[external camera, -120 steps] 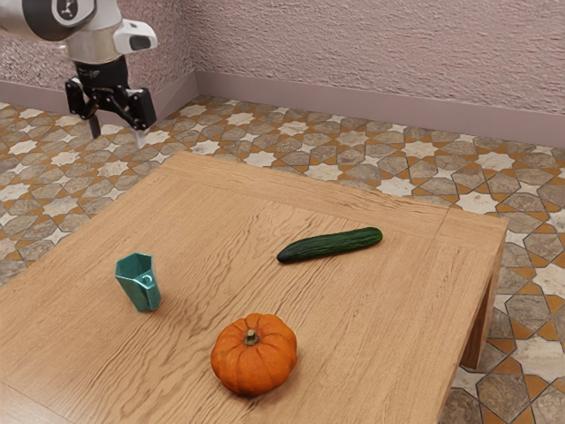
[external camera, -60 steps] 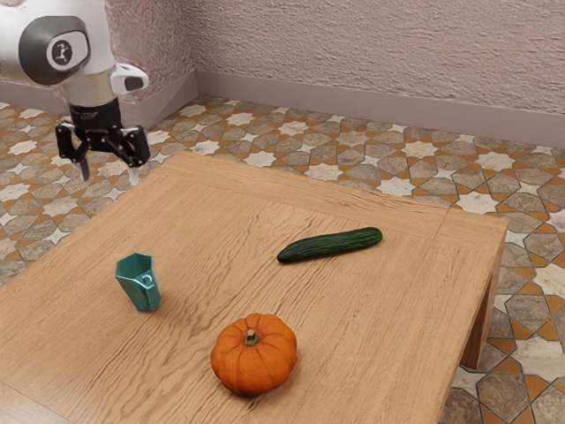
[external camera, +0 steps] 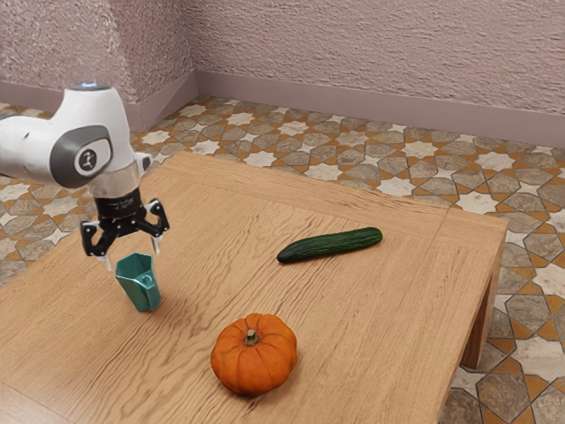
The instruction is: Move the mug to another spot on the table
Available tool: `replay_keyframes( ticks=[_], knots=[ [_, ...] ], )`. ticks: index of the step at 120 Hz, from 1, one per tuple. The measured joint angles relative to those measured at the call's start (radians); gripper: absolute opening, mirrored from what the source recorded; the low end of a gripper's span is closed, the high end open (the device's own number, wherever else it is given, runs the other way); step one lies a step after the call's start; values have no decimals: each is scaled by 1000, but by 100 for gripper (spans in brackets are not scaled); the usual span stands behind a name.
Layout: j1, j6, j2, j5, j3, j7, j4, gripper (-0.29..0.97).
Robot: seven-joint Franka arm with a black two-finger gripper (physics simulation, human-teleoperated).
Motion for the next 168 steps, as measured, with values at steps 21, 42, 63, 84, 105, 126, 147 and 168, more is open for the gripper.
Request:
replay_keyframes(
  ticks=[21,42,63,84,105,126,147,168],
  knots=[
    [14,55,16,12,2,-130,-23,68],
    [15,93,45,51,5,-194,-47,68],
    [15,134,66,61,5,-228,-55,68],
    [15,162,87,64,4,-253,-55,68],
    [13,188,114,61,5,-265,-54,68],
    [14,227,163,49,5,-267,-54,68],
    [20,258,188,41,5,-262,-50,68],
    [44,279,214,31,7,-250,-42,68]
  ],
)
